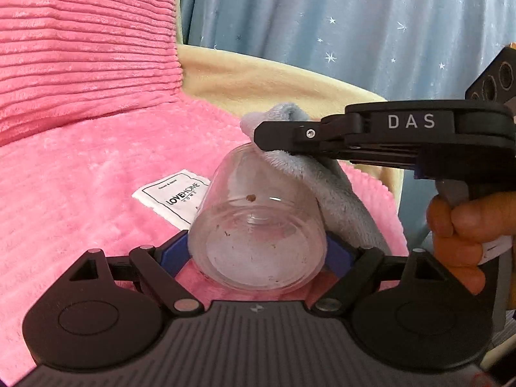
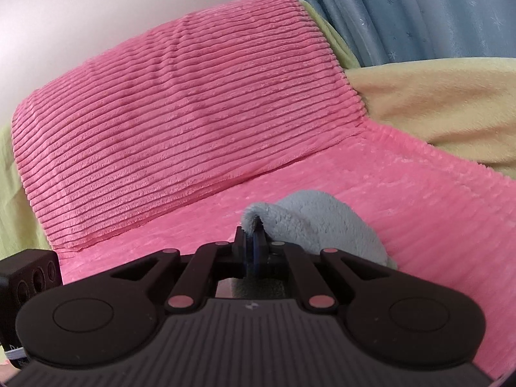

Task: Clean container
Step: 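Wipe the jar base with the cloth in the right tool, then rub the cloth around the jar side while the left tool holds it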

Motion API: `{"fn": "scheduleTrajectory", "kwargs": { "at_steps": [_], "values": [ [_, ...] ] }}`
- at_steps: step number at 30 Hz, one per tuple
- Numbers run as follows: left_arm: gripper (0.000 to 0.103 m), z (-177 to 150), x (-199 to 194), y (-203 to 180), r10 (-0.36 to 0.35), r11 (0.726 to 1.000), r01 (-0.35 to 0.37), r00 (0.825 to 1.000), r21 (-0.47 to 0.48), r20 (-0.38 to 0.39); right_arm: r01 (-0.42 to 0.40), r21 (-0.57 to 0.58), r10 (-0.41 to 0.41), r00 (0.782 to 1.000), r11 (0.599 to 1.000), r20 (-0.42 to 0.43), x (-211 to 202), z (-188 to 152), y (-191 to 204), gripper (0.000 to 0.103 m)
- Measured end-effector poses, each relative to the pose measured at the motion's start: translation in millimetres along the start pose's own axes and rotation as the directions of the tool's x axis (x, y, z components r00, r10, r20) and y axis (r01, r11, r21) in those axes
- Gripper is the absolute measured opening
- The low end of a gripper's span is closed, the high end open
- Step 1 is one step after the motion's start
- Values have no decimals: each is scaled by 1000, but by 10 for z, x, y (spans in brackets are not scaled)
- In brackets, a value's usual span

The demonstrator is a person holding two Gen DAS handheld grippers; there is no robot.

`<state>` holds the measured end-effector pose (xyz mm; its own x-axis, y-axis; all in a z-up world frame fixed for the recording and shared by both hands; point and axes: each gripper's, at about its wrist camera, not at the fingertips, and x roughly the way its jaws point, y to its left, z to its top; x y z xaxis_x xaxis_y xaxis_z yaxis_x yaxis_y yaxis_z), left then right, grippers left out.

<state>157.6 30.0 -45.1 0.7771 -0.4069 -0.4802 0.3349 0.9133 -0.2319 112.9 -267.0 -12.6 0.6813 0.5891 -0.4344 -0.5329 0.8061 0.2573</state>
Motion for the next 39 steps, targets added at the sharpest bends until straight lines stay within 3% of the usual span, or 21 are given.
{"fn": "scheduleTrajectory", "kwargs": {
  "at_steps": [5, 9, 14, 18, 21, 26, 30, 35, 39],
  "values": [
    [85, -19, -15, -98, 34, 997, -35, 999, 69, 6, -20, 5, 20, 1000, 1000, -15, -17, 4, 19, 2],
    [85, -49, -18, -231, 80, 982, -81, 997, 168, 9, -134, -9, 133, 988, 991, -79, 19, -59, 139, 2],
    [85, -71, 1, -387, 117, 957, -117, 993, 264, 17, -95, -41, 92, 993, 995, -68, 28, -35, 119, 1],
    [85, -75, 34, -453, 127, 947, -128, 992, 294, 22, -18, 8, 18, 1000, 1000, -12, 27, 0, -29, 1],
    [86, -53, 25, -388, 97, 966, -97, 995, 240, 12, -16, 9, 16, 1000, 1000, -11, 16, 1, -35, 1],
    [87, 0, -31, -96, -17, 1000, 17, 1000, -7, 15, -43, -10, 43, 999, 999, -31, -6, -13, 14, 1],
    [86, -3, -2, -45, -36, 998, 37, 999, -41, 7, -65, -26, 63, 997, 998, -47, -25, -23, 53, 1],
    [86, 2, -9, -183, 18, 997, -19, 1000, 74, 7, -92, -44, 89, 994, 995, -69, -47, -36, 101, 1],
    [86, -33, -1, -363, 98, 968, -100, 995, 230, 17, -153, -71, 144, 983, 986, -112, -75, -67, 184, 1]
  ]
}}
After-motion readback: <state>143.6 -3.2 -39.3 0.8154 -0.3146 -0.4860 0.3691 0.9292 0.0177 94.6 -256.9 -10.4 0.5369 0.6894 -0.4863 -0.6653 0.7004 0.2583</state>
